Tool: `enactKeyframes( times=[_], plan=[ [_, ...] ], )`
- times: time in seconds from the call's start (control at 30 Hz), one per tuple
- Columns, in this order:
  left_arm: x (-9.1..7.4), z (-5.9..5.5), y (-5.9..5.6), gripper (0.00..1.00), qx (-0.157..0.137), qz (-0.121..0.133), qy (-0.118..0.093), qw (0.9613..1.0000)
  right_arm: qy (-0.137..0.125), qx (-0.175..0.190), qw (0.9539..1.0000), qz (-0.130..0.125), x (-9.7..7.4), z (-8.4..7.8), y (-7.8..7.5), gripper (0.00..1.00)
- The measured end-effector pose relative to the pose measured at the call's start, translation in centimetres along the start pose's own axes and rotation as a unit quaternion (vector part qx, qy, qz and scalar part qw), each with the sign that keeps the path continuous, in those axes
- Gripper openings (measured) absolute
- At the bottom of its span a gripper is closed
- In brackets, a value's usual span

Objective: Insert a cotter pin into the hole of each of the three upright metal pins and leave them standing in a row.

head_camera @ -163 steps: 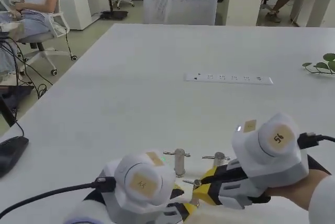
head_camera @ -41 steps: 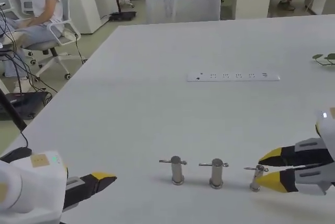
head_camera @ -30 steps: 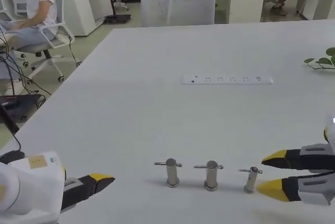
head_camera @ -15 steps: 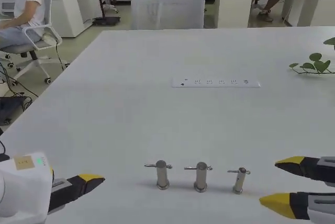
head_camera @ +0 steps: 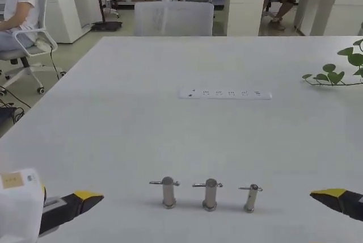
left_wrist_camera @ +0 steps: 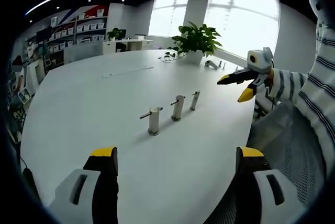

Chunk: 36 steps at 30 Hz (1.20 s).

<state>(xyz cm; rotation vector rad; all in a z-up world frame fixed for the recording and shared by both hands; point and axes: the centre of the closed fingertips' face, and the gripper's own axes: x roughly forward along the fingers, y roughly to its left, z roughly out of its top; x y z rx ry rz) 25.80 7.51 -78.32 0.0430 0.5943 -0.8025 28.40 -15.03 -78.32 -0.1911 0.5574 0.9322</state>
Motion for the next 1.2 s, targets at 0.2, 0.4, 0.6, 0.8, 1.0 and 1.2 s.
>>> enactKeyframes(
  times=[0.2, 0.4, 0.6, 0.8, 1.0, 1.2],
  plan=[
    [-0.2, 0.0, -0.4, 0.95, 0.002, -0.002, -0.001, 1.0, -0.013, 0.013, 0.9998, -0.013, -0.5, 0.1, 0.6, 0.79],
    [-0.4, -0.2, -0.9, 0.96, 0.003, -0.005, 0.0, 1.0, -0.015, 0.021, 0.9995, -0.018, -0.7, -0.2, 0.9, 0.87],
    [-0.6, -0.2, -1.3, 0.97, 0.004, -0.008, 0.001, 1.0, -0.011, 0.031, 0.9992, -0.023, -1.0, -0.7, 1.5, 0.98],
    [-0.8, -0.4, -1.4, 0.99, 0.003, -0.006, 0.005, 1.0, -0.003, 0.038, 0.9989, -0.029, -1.5, -1.5, 1.3, 1.0],
    [-1.0, -0.9, -1.5, 0.99, 0.003, -0.005, 0.013, 0.9999, -0.004, 0.047, 0.9982, -0.038, -1.9, -1.8, 1.2, 1.0],
    [-1.1, -1.3, -1.5, 0.99, 0.004, -0.002, 0.023, 0.9997, -0.004, 0.049, 0.9979, -0.041, -2.0, -1.8, 1.0, 1.0]
  ],
)
